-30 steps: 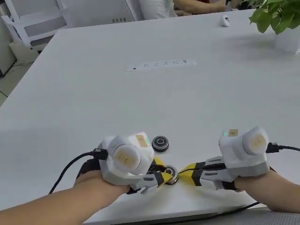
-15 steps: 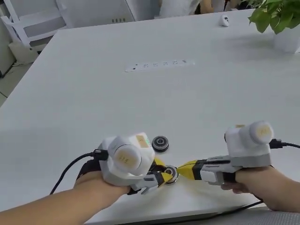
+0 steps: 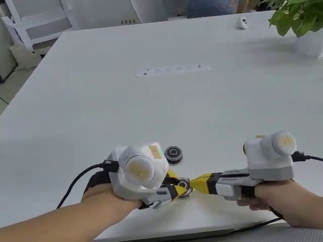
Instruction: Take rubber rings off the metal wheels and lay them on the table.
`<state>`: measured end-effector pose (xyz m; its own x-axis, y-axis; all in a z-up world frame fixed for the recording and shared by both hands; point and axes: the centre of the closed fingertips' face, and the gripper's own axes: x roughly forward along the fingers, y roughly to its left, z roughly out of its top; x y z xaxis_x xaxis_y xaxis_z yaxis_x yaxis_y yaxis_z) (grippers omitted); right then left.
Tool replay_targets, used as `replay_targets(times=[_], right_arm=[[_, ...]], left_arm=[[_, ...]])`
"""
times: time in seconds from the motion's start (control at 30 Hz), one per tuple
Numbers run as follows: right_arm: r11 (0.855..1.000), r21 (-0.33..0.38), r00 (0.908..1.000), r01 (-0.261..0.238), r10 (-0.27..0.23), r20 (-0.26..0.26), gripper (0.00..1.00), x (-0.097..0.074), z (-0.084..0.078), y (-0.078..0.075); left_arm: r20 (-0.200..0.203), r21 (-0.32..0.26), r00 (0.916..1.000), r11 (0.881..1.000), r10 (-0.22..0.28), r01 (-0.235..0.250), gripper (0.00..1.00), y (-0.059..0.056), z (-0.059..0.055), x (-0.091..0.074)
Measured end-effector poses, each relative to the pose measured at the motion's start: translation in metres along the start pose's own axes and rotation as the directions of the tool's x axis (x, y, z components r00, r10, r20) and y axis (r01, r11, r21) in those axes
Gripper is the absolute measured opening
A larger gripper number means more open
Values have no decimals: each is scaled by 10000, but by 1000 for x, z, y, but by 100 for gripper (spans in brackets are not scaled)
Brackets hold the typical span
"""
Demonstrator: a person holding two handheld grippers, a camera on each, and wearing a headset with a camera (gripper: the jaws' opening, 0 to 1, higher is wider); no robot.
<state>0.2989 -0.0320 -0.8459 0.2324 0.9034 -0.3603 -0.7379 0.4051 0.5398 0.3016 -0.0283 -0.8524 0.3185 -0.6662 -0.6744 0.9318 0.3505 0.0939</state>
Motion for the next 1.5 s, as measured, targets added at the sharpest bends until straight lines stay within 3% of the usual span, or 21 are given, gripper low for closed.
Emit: replay_targets(times=[0.6,1.2,1.27,1.4,1.5], right_arm=[[9982,-298,9985,-529,525,-126,0,5,-2,10],[9911,399,9917,-1269,1259,266,0,3,2,19],[9927,273,9929,-1171,1163,267,0,3,3,17],[9987,235,9989,-451,448,130,0,2,1,4],[9990,214,9992,-381,378,134,0,2,1,1]], left_arm=[[0,58,10000,10000,-68,68,11,-2,0,0],[39,25,9999,9999,-153,153,11,-2,1,0],[50,18,9999,9999,-153,153,11,-2,1,0],[88,-41,9998,9998,-194,195,12,-2,1,1],[67,-67,9997,9997,-221,221,12,-2,1,1]])
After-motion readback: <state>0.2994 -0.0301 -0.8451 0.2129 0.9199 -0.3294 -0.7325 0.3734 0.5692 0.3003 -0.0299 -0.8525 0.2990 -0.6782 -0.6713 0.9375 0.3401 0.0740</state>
